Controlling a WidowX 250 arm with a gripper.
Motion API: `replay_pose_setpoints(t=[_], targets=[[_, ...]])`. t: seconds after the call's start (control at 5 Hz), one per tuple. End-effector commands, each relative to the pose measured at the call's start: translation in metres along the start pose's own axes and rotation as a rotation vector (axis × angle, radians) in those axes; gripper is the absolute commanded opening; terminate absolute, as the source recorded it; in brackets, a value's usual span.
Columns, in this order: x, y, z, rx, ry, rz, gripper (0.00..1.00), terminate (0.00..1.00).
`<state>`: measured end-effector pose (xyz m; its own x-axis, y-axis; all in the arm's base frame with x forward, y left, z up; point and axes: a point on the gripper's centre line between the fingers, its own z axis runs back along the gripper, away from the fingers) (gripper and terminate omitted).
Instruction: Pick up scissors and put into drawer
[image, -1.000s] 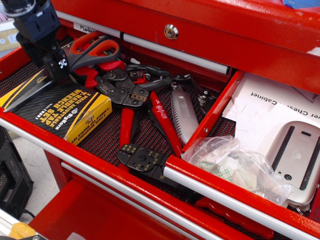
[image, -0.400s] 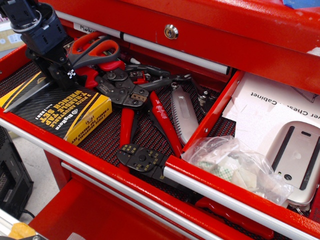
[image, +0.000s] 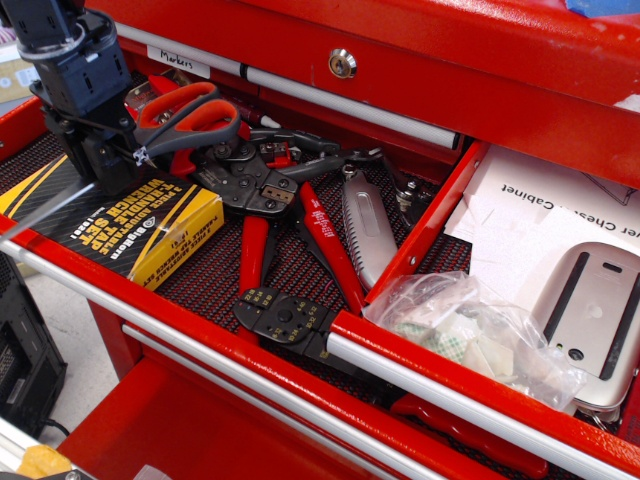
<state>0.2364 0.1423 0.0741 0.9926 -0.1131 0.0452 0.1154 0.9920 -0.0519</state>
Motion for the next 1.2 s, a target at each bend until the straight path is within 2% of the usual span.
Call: replay_pose_setpoints(t=[0.0, 0.2, 0.4, 0.6, 0.8, 1.0], targets=[[-0.003, -0.049, 0.073, 0.092, 0.091, 0.007, 0.0, 0.0], [-0.013, -0.101, 0.093, 0.147, 0.024, -0.013, 0.0, 0.0], [-0.018, -0.138, 0.098, 0.193, -0.094, -0.139, 0.0, 0.0], [-0.017, -0.157, 0.105, 0.083, -0.115, -0.283, 0.0, 0.0], [-0.009, -0.177, 0.086, 0.006, -0.133, -0.317, 0.0, 0.0], [0.021, -0.206, 0.091, 0.034, -0.043, -0.316, 0.0, 0.0]])
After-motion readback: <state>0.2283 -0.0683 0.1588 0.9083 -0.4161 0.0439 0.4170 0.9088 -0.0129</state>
